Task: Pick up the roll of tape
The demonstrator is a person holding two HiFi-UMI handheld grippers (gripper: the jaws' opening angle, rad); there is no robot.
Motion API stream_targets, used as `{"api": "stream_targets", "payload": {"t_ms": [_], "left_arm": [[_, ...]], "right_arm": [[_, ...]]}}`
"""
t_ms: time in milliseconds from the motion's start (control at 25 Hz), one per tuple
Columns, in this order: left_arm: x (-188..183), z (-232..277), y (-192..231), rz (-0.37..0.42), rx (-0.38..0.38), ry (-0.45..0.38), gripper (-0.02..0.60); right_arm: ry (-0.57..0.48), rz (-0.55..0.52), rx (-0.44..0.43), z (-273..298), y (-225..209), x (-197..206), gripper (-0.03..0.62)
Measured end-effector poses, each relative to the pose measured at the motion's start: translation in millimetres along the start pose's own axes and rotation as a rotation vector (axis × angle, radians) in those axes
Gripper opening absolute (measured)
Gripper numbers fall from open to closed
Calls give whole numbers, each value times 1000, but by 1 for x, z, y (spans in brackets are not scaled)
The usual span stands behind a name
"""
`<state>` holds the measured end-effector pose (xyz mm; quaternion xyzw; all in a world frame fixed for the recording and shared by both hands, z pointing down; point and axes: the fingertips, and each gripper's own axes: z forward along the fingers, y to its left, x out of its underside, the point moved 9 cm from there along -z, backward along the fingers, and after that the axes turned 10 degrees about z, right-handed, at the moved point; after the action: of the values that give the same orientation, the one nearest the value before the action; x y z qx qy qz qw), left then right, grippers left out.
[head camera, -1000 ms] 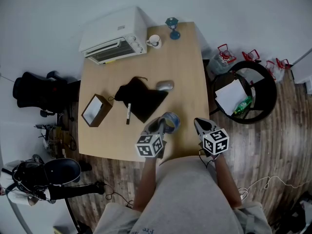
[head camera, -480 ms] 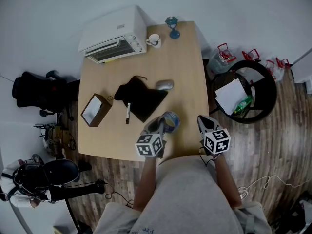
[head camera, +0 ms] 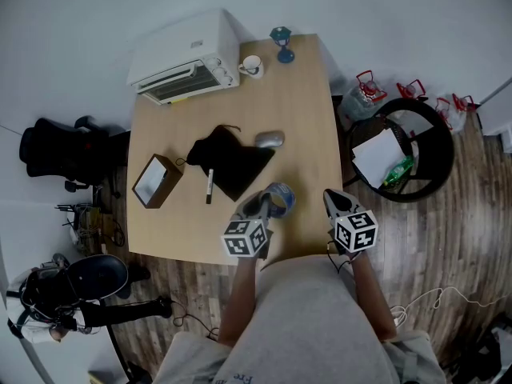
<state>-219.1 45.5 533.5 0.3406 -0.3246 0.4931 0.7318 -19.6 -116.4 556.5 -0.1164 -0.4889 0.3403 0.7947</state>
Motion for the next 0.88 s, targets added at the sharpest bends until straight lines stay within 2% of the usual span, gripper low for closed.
{"api": "stream_targets", "payload": {"t_ms": [880], "left_arm": [[1, -2, -3, 6, 4, -5, 41]], "right_arm": [[13, -30, -6, -2, 4, 2, 3]]}}
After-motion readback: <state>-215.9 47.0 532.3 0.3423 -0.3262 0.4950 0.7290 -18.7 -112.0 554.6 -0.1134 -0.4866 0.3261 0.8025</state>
